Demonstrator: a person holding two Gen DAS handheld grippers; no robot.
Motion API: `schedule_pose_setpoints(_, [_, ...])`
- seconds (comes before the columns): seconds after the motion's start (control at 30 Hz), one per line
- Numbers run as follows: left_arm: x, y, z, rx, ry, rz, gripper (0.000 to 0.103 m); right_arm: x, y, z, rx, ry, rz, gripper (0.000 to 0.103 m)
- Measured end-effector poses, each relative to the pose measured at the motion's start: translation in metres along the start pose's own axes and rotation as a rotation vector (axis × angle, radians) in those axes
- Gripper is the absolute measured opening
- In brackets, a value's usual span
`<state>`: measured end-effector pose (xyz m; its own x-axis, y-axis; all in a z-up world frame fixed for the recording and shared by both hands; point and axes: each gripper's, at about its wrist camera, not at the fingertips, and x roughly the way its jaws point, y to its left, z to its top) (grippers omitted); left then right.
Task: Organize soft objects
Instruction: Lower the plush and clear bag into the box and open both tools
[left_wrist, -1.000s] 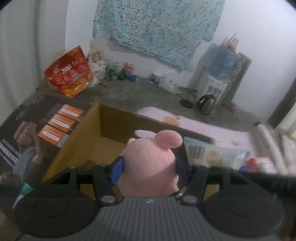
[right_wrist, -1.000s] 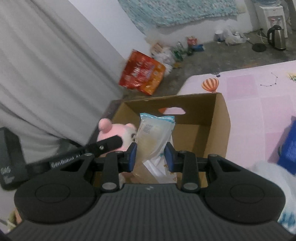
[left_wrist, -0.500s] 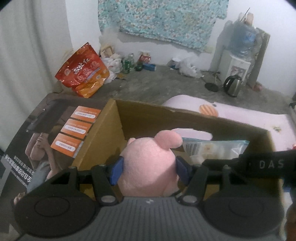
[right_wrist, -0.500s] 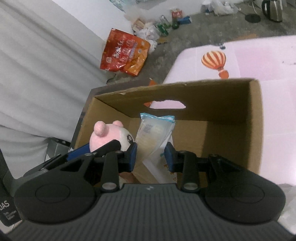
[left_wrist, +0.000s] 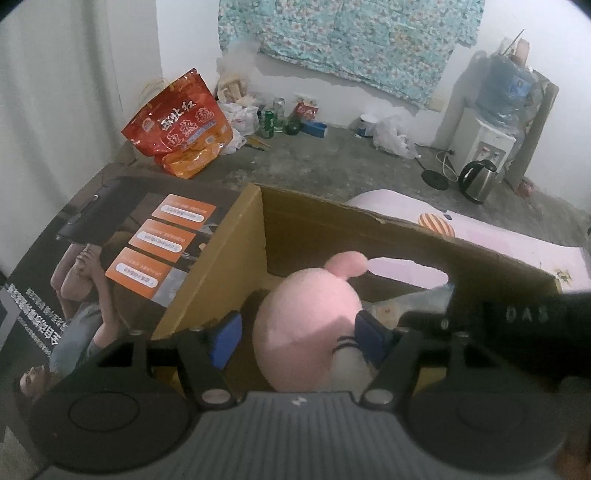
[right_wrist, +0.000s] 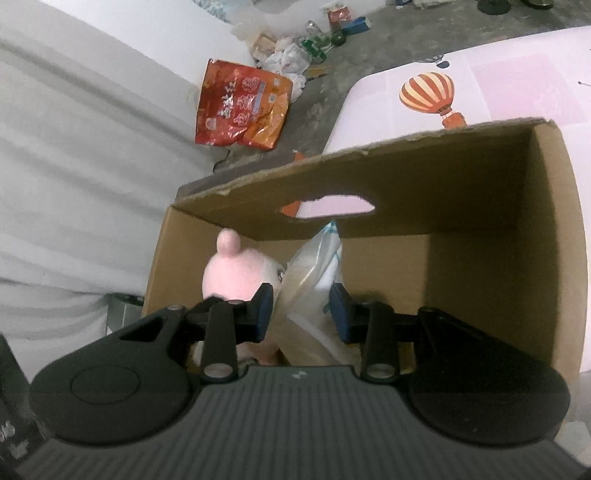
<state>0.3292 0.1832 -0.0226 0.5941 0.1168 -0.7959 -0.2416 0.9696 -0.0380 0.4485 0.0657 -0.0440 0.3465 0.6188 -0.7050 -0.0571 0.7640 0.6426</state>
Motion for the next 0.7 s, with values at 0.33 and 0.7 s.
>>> schedule_pose_setpoints(0.33, [-0.020, 0.000, -0.001, -0.028, 0.002, -0.025, 0.069, 0.015, 0.004, -0.002, 0.018, 0.002, -0.010, 0.033])
schedule_pose_setpoints(0.7, [-0.036, 0.001, -0.009, -0.023, 0.000, -0.017, 0.079, 0.034, -0.002, -0.009, 0.060, 0.129, 0.035, 0.043])
